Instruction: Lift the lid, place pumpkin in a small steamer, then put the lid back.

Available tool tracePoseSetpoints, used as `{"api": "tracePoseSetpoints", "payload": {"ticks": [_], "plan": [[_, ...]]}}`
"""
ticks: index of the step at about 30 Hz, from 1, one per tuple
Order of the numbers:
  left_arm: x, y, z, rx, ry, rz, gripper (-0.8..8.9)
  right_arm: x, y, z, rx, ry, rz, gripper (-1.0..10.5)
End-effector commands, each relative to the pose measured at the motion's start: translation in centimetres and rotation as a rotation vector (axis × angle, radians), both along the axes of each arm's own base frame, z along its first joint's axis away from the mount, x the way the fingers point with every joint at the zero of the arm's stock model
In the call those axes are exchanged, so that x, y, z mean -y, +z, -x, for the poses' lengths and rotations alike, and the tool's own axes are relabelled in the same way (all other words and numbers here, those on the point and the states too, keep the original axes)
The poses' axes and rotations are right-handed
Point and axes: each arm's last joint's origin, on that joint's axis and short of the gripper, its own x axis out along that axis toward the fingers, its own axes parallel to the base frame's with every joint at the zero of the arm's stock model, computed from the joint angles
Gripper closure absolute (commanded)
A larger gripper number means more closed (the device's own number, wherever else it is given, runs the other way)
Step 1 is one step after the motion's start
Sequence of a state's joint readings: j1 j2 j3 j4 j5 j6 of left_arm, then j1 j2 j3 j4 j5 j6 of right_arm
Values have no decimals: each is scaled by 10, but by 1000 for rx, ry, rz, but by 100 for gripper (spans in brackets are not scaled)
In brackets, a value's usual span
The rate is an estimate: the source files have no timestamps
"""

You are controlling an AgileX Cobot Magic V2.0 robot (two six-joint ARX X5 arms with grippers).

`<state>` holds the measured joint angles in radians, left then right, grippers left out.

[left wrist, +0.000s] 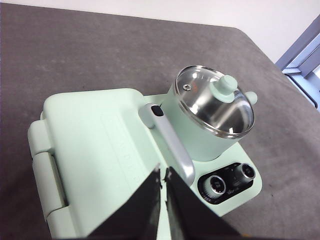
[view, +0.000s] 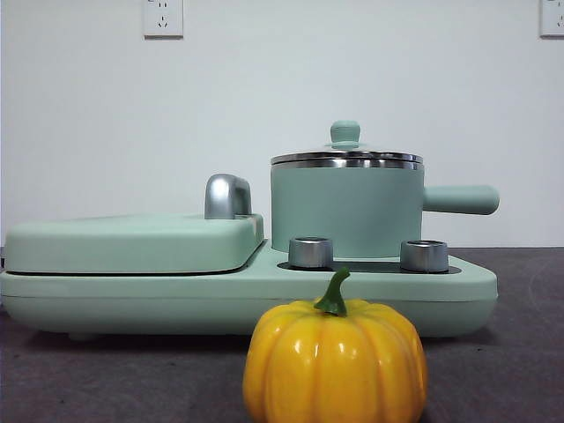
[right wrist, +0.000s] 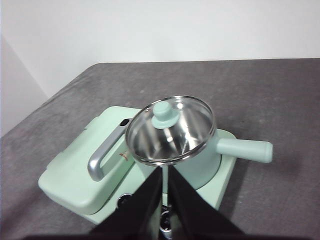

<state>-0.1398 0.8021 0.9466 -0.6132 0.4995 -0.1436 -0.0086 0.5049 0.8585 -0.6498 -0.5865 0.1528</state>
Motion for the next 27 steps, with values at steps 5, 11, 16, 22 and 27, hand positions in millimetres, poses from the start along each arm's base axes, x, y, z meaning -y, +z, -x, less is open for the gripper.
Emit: {"api": "tracePoseSetpoints", "payload": {"ticks": [5,11,16,22,27], "plan": [[3,-1,-12,-19,-20,-15,772,0,4,1,12,-15,10,856],[4,-5,-17,-39,-20,-17,558,0,3,1,5,-10,8,714],[7,-6,-19,-61,-25,-2,284,0,3,1,5,-10,9,689],[15,-6,-25,-81,-67,-5,241,0,3,1,6,-10,9,480],[29,8,-38,-79,-121,-7,241,0,3,1,5,-10,9,451]]}}
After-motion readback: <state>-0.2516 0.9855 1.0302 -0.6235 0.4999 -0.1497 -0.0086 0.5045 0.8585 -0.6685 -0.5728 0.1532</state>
